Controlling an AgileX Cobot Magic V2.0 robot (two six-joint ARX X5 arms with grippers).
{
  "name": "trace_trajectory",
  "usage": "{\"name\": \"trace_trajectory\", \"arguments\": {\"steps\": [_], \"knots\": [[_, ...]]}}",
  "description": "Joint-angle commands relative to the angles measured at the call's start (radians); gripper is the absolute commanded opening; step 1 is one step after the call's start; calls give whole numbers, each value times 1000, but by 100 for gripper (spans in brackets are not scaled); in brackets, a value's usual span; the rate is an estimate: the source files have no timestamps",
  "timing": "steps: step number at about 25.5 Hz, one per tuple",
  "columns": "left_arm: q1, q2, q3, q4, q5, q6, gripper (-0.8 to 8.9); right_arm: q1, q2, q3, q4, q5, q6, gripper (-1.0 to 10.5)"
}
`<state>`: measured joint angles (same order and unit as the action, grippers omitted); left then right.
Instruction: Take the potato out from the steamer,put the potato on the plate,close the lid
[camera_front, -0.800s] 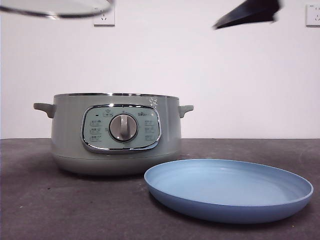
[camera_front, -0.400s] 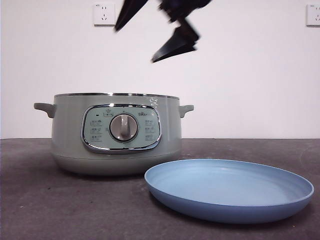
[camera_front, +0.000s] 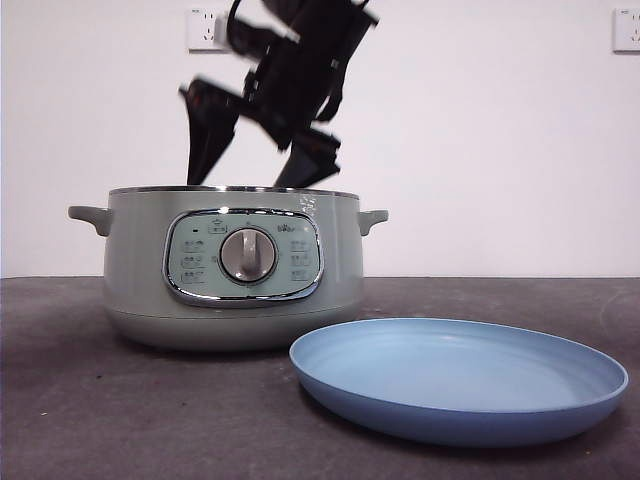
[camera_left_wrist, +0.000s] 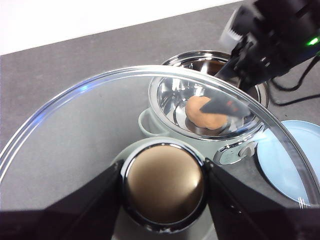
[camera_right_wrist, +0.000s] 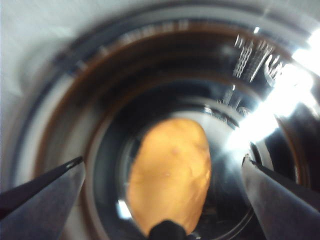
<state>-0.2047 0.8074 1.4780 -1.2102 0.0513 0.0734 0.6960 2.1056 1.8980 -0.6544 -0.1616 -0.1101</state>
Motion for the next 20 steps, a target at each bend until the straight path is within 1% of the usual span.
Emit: {"name": "trace_trajectory", "arguments": {"steps": [1, 8, 12, 14, 16, 17, 18, 20], "knots": [[3, -13, 17, 31, 2, -10, -9, 8, 32, 3, 19, 14, -22, 661], [3, -13, 17, 19, 4, -10, -9, 13, 76, 3, 26, 16, -18, 658], [3, -13, 17, 20, 4, -10, -9, 13, 102, 3, 36, 14, 0, 657], [3, -13, 17, 20, 4, -10, -9, 13, 113, 3, 36, 14, 4, 618], [3, -13, 17, 20, 4, -10, -9, 13, 115, 3, 36, 14, 4, 553], [3, -13, 17, 20, 4, -10, -9, 13, 115, 3, 37, 14, 4, 472], [3, -13, 17, 20, 4, -10, -9, 13, 115, 3, 36, 13, 5, 374], [3, -13, 17, 20, 4, -10, -9, 13, 115, 3, 28, 10, 4, 60]]}}
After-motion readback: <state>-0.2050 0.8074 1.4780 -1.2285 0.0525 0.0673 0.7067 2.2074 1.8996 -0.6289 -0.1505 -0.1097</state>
